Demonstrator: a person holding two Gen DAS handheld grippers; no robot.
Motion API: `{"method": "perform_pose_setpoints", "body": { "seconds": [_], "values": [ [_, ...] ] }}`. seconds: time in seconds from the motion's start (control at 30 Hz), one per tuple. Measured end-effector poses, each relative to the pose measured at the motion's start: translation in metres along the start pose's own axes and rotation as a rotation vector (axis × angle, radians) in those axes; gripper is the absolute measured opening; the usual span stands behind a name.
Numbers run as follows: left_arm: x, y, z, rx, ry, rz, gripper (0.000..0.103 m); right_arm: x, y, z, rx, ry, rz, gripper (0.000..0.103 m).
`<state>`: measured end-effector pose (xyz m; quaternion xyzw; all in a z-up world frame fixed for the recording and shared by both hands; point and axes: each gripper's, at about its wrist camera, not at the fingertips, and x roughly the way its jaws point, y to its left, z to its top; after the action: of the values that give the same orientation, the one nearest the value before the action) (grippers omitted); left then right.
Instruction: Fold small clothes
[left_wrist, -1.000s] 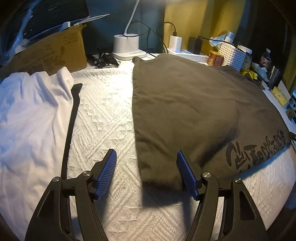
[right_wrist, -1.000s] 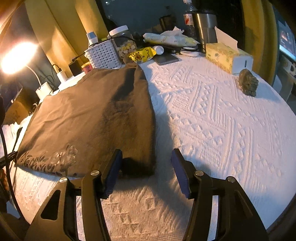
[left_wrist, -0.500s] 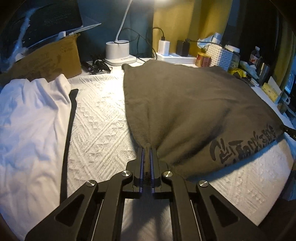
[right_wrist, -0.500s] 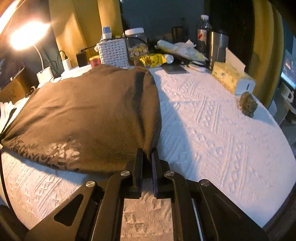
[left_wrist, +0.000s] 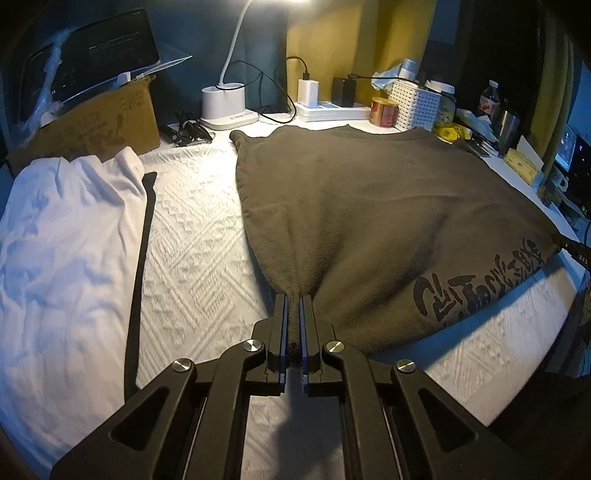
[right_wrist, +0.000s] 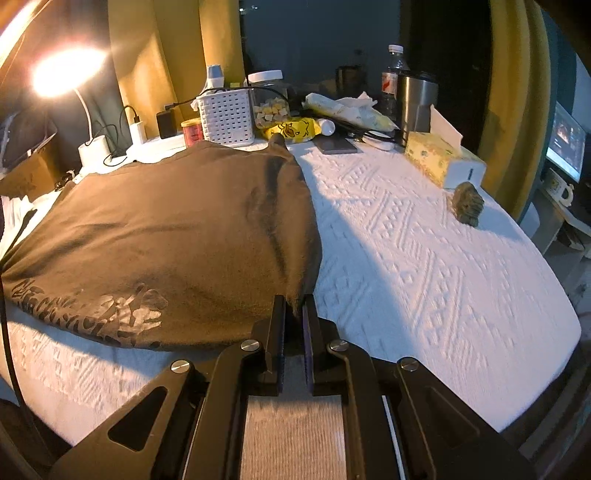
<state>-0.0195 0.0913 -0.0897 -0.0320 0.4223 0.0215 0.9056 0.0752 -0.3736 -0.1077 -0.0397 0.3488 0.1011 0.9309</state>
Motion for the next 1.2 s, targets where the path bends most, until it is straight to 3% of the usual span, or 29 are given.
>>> {"method": "perform_pose_setpoints", "body": {
  "seconds": [0.73, 1.0, 1.03, 1.1, 1.17, 1.2],
  "values": [
    [-0.014, -0.023, -0.044, 0.022, 0.056, -0.011, 0.004, -0.029, -0.009, -0.046, 0.009, 0.009, -0.034, 0.009],
    [-0.016, -0.014, -0.051, -0.044, 0.061, -0.018, 0.009, -0.033, -0.012, -0.053, 0.02, 0.019, -0.027, 0.009],
    [-0.015, -0.013, -0.05, -0.05, 0.067, -0.017, 0.013, -0.033, -0.012, -0.053, 0.023, 0.023, -0.03, 0.009],
    [-0.014, -0.011, -0.047, -0.046, 0.07, 0.025, 0.04, -0.033, -0.013, -0.051, 0.029, 0.03, -0.026, 0.009],
    [-0.014, -0.006, -0.043, -0.056, 0.058, 0.036, 0.054, -0.032, -0.015, -0.047, 0.034, 0.052, -0.019, 0.009],
    [-0.014, -0.004, -0.039, -0.065, 0.052, 0.043, 0.059, -0.033, -0.015, -0.046, 0.033, 0.057, -0.017, 0.015]
  ]
}}
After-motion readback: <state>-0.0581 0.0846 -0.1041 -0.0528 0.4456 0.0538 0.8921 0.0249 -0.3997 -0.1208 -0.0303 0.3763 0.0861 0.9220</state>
